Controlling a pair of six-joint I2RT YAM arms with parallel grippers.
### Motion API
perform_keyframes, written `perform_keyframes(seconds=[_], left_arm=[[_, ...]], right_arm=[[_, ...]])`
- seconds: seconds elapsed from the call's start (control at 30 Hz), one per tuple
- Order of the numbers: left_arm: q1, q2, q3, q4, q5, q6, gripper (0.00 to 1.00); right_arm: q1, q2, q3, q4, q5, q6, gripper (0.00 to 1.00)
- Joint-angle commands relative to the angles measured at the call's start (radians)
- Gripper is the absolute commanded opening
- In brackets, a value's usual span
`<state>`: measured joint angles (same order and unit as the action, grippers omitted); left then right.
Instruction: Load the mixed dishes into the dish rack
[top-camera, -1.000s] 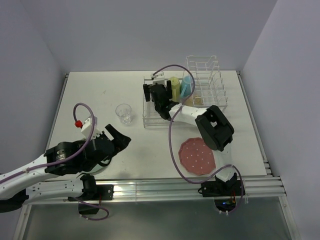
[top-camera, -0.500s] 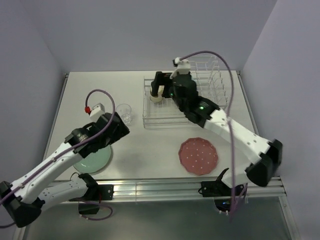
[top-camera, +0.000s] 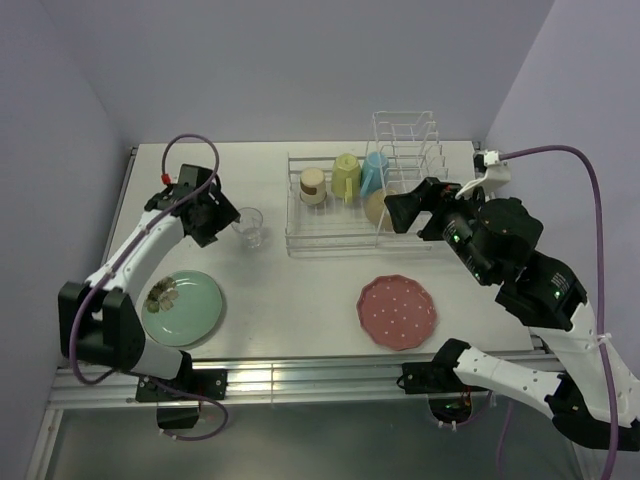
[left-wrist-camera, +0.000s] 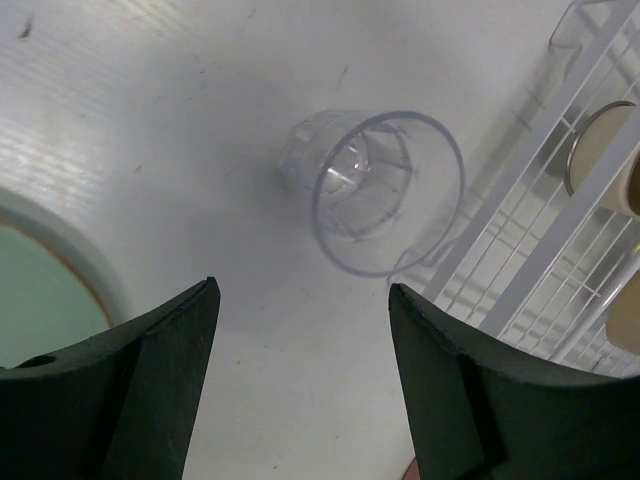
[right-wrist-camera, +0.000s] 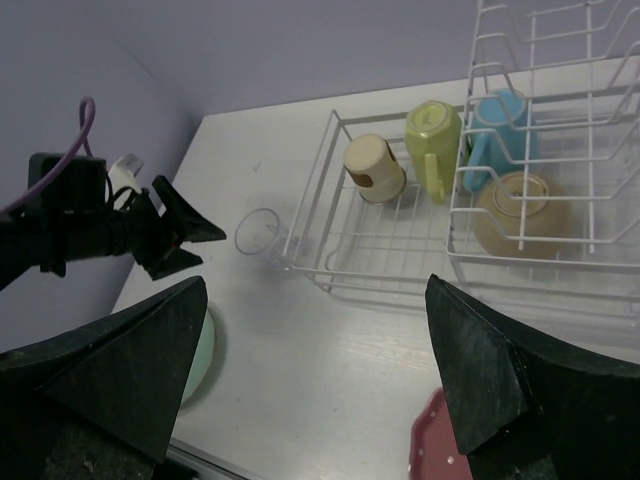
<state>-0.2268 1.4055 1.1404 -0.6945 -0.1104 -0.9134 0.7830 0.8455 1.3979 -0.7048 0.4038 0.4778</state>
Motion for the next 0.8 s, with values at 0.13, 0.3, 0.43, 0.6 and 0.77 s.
perform_keyframes(seconds=[0.13,0.3,0.43,0.6,0.77], left_arm=[[0.004,0.194,0.163,0.035,0.066,0.065,0.75],[0.01,0.302,0.154,0.038,0.049,0.07,0.75],[0.01,0.365,0.137,0.052,0.074,0.083,0.72],[0.018,0.385,0.148,0.084,0.126,0.107,0.13],[0.081,0.251,0.162,0.076,0.196,0.094,0.0]], right_arm=[[0.005,-0.036,0.035,-0.093,0.073,-0.015,0.97],[0.007,-0.059,0.024,-0.111,0.089,-0.011,0.97],[0.007,-0.051,0.032,-0.116,0.09,-0.008,0.97],[0.007,0.016,0.067,-0.145,0.069,0.01,0.97],[-0.004,0.153,0.217,-0.222,-0.092,0.056,0.99]])
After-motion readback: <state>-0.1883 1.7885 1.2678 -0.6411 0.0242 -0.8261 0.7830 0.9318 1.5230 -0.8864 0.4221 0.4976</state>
